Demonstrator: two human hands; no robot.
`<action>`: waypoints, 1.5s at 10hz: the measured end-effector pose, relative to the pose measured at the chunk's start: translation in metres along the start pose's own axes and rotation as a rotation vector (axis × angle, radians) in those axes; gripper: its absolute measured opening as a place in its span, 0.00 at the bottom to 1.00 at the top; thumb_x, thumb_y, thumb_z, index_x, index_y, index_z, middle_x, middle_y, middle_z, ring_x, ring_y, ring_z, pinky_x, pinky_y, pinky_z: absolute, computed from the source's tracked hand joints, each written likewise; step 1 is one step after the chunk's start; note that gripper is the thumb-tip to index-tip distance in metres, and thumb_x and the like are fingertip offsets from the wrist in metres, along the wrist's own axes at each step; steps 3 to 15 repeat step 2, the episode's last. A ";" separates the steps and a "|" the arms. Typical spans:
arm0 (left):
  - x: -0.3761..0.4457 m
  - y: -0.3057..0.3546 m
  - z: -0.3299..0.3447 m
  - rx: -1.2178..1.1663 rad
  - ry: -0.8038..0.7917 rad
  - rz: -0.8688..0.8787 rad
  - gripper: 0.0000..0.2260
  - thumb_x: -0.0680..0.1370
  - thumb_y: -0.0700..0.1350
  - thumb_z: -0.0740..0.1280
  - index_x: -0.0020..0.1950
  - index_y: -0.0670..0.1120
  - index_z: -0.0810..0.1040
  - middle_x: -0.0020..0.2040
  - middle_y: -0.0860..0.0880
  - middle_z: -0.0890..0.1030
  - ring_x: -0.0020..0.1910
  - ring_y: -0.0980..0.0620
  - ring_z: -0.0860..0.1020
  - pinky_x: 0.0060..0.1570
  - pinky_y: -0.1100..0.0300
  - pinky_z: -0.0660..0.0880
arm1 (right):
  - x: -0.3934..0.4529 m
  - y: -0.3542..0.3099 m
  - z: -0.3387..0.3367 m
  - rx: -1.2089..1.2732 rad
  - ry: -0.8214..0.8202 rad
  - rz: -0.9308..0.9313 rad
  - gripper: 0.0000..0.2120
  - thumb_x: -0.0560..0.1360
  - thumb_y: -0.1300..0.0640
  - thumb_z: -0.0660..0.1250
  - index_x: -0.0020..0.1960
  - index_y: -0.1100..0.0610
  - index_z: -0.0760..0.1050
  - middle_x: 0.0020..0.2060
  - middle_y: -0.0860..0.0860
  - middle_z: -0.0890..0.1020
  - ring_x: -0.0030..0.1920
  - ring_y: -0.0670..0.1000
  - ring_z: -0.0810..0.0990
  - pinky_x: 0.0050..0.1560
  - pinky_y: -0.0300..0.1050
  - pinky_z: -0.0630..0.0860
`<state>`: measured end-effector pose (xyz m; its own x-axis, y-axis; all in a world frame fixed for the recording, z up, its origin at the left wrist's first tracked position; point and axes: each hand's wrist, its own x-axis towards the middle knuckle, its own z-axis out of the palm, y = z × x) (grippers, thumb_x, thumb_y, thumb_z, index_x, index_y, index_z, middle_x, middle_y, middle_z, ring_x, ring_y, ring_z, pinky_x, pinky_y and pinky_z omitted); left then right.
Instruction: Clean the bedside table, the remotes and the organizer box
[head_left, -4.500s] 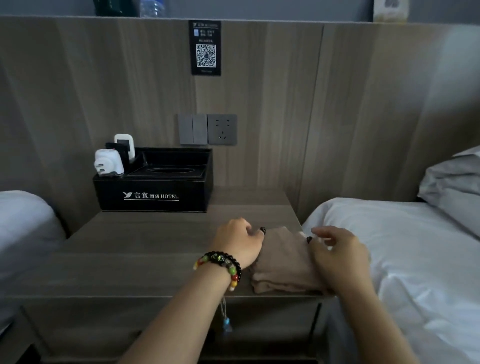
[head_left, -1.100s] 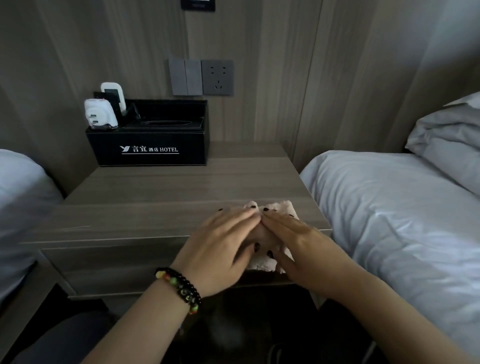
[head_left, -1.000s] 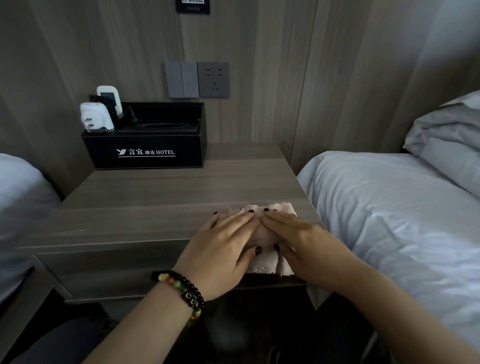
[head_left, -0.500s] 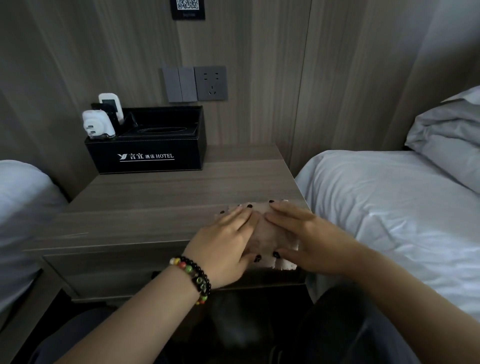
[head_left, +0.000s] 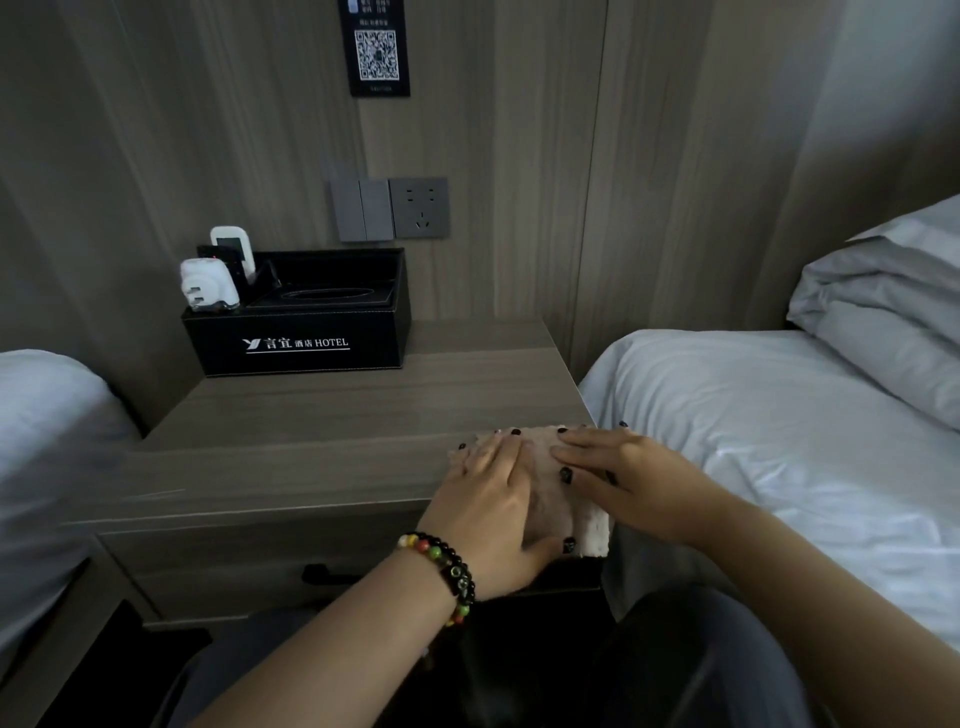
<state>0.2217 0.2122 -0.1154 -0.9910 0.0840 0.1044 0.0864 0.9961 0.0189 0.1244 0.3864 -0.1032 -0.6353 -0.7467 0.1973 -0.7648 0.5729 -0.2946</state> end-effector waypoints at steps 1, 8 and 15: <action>-0.002 -0.010 -0.012 -0.160 -0.039 -0.019 0.37 0.78 0.64 0.57 0.79 0.46 0.48 0.80 0.50 0.49 0.78 0.53 0.49 0.75 0.56 0.49 | 0.001 -0.005 -0.001 0.013 -0.015 0.005 0.19 0.80 0.51 0.59 0.70 0.50 0.71 0.72 0.48 0.70 0.72 0.46 0.65 0.74 0.40 0.57; -0.002 -0.020 -0.031 -0.329 0.030 -0.068 0.34 0.79 0.62 0.56 0.79 0.47 0.50 0.79 0.52 0.52 0.77 0.56 0.52 0.75 0.60 0.50 | 0.003 -0.018 -0.006 0.054 -0.007 0.037 0.18 0.80 0.51 0.59 0.68 0.56 0.72 0.67 0.51 0.75 0.67 0.49 0.71 0.67 0.34 0.60; -0.002 -0.020 -0.031 -0.329 0.030 -0.068 0.34 0.79 0.62 0.56 0.79 0.47 0.50 0.79 0.52 0.52 0.77 0.56 0.52 0.75 0.60 0.50 | 0.003 -0.018 -0.006 0.054 -0.007 0.037 0.18 0.80 0.51 0.59 0.68 0.56 0.72 0.67 0.51 0.75 0.67 0.49 0.71 0.67 0.34 0.60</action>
